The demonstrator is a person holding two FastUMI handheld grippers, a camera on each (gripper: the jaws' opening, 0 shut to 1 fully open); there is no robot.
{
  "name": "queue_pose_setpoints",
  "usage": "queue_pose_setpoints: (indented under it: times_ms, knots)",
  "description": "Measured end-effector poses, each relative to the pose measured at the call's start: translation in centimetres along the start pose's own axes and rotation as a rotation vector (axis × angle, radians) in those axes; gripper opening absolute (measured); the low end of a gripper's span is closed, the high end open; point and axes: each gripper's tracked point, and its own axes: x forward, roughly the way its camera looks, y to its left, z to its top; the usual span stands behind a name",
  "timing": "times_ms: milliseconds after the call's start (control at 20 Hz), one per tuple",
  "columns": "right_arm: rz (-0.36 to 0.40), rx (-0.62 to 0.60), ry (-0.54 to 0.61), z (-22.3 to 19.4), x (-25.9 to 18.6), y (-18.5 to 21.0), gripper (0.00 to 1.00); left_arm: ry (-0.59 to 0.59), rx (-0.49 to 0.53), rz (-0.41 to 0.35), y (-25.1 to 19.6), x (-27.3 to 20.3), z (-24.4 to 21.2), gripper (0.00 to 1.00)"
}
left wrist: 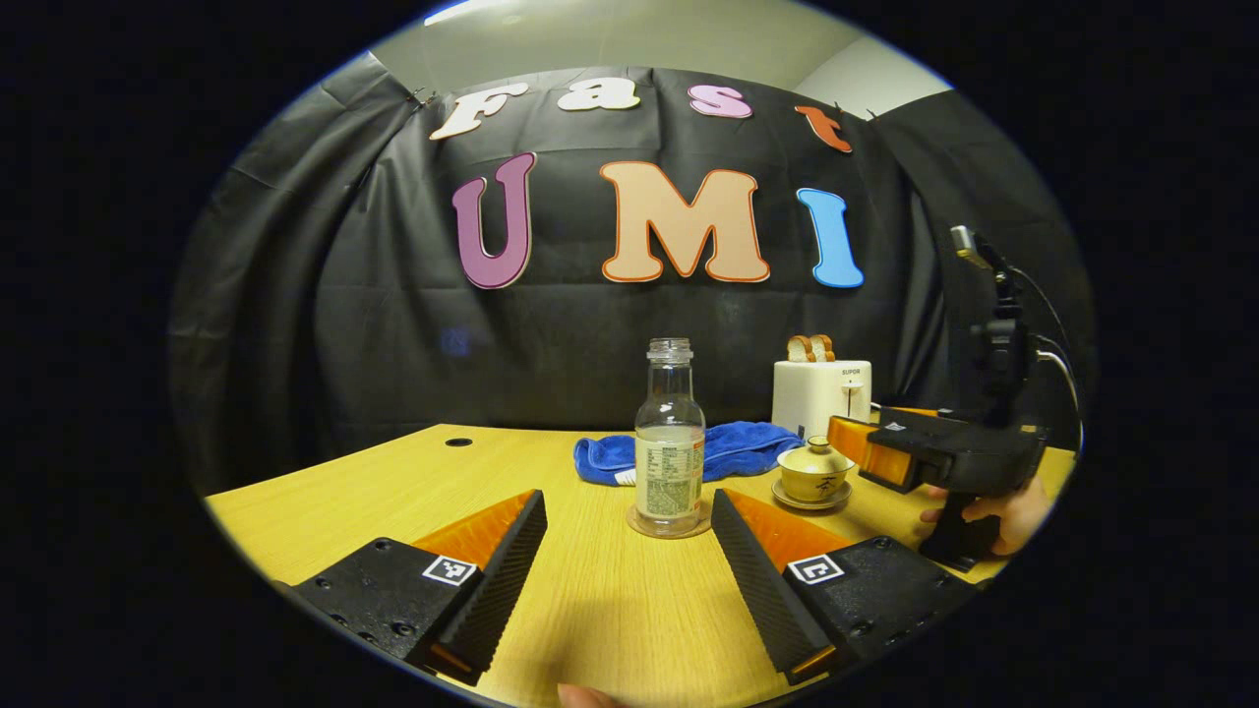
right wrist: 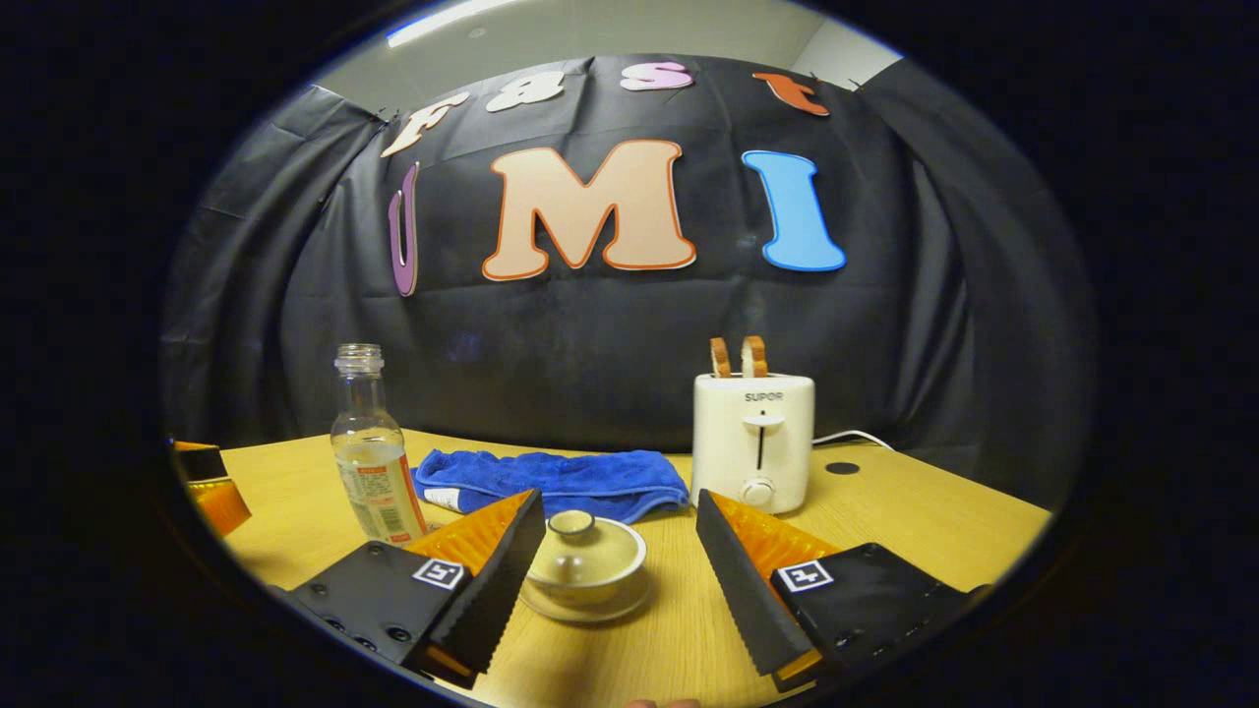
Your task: Open the teacup lid with one hand, grasp the water bottle and pour water into the teacup with the other hand; after pouring, place the water bottle on the coaster and then close the teacup lid.
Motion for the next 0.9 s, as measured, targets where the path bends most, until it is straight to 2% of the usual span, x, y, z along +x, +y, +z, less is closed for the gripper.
queue_pose_setpoints:
  times_ms: [50, 100, 150, 200, 250, 350, 400, 450, 650, 700, 750, 800, 900]
  knots:
    - [-0.007, 0.001, 0.001, 0.1, -1.4, 0.0, 0.98, 0.000, 0.000, -0.001, -0.4, -0.4, 0.1, 0.98]
    - [-0.018, 0.000, -0.001, 0.1, -2.9, -0.1, 0.93, -0.002, 0.000, -0.002, -0.9, -0.7, 0.0, 0.99]
    - [-0.027, 0.006, -0.007, 0.3, -4.5, -0.1, 0.98, 0.001, 0.000, 0.002, -1.3, -1.1, 0.1, 0.98]
    - [-0.036, 0.004, -0.011, 0.5, -6.0, 0.0, 0.93, 0.000, 0.002, 0.009, -1.6, -1.6, 0.1, 0.98]
    - [-0.040, 0.005, -0.008, 0.3, -7.5, 0.2, 0.98, 0.000, 0.001, 0.009, -2.0, -2.1, 0.1, 0.98]
    - [-0.050, 0.005, -0.009, 0.5, -10.1, 0.4, 0.98, -0.001, 0.003, 0.013, -3.0, -3.3, 0.1, 0.98]
    - [-0.049, 0.004, -0.007, 0.4, -11.1, 0.6, 0.93, -0.001, 0.002, 0.011, -3.4, -3.8, 0.1, 0.98]
    - [-0.053, 0.005, -0.008, 0.5, -12.0, 0.6, 0.98, 0.000, 0.002, 0.010, -3.8, -4.4, 0.2, 0.98]
    - [-0.061, 0.004, -0.007, 0.6, -15.2, 0.8, 0.98, -0.006, 0.001, 0.015, -4.8, -6.8, 0.2, 0.98]
    - [-0.059, 0.004, -0.008, 0.7, -15.9, 0.9, 0.93, -0.005, 0.001, 0.013, -4.9, -7.3, 0.3, 0.98]
    - [-0.061, 0.004, -0.011, 0.8, -16.3, 0.9, 0.93, -0.007, 0.002, 0.017, -4.9, -7.5, 0.3, 0.98]
    - [-0.058, 0.004, -0.009, 0.8, -16.6, 1.0, 0.98, -0.012, 0.003, 0.018, -4.9, -7.6, 0.4, 0.98]
    - [-0.059, 0.004, -0.003, 0.6, -16.6, 1.0, 0.98, 0.009, 0.002, 0.018, -5.0, -7.5, -0.2, 0.98]
